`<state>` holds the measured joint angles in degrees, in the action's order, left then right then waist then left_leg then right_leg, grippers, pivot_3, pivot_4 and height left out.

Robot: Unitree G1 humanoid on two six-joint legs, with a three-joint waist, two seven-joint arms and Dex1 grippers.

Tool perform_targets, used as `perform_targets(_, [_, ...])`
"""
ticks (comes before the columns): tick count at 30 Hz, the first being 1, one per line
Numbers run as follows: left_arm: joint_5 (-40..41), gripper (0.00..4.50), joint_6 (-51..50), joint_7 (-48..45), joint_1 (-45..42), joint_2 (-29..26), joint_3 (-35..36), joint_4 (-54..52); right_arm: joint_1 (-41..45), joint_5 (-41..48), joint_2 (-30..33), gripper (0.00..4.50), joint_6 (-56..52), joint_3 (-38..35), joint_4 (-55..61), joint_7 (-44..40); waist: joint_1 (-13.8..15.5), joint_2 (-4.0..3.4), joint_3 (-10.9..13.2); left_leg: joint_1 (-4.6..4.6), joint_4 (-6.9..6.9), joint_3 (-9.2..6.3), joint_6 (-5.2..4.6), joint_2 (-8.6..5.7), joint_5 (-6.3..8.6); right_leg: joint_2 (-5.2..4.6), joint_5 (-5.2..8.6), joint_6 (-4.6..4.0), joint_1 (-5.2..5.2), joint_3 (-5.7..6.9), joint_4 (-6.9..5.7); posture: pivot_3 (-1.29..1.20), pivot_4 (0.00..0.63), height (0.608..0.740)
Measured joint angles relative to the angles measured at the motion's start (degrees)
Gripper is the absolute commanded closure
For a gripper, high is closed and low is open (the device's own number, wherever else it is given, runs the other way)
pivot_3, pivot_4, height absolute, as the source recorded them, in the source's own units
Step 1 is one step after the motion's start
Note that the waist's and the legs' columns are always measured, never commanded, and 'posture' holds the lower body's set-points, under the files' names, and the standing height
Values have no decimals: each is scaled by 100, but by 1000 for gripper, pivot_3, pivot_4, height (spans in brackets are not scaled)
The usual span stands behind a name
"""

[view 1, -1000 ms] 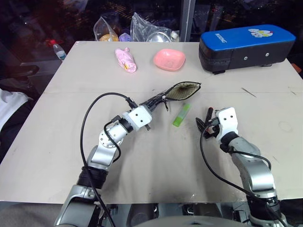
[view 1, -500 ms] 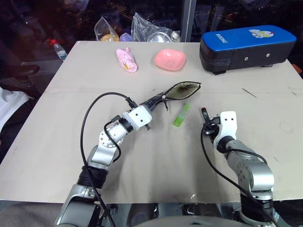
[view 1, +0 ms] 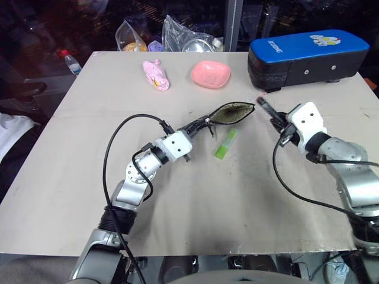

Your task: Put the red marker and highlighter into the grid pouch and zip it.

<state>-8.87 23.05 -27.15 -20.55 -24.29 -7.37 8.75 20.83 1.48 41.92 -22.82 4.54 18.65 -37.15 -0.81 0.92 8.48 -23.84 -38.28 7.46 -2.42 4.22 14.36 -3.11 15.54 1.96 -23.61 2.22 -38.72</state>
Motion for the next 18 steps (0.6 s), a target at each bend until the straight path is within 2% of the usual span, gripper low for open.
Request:
perform_targets(2, [-9, 4500, 19, -14, -11, -16, -3, 17, 234, -214, 254, 4156, 603, 217, -207, -347, -5, 2, 1, 0, -4, 5, 0, 0, 0, -1, -1, 1, 0, -5, -1, 0, 150, 740])
perform_targets(6, [-72, 4500, 115, -26, -73, -36, -44, 76, 703, -610, 317, 4156, 1445, 668, -634, -702, 15, 2, 1, 0, -8, 8, 3, 0, -1, -2, -1, 1, 0, -6, -2, 0, 150, 740])
perform_targets(18, [-260, 4500, 319, -36, -167, -122, -229, 80, 1949, -1967, 99, 4156, 3047, 1703, -2047, -943, 20, 1, 2, 0, -11, 24, 5, 1, -3, -4, -1, 0, -2, -8, -4, 0, 150, 740])
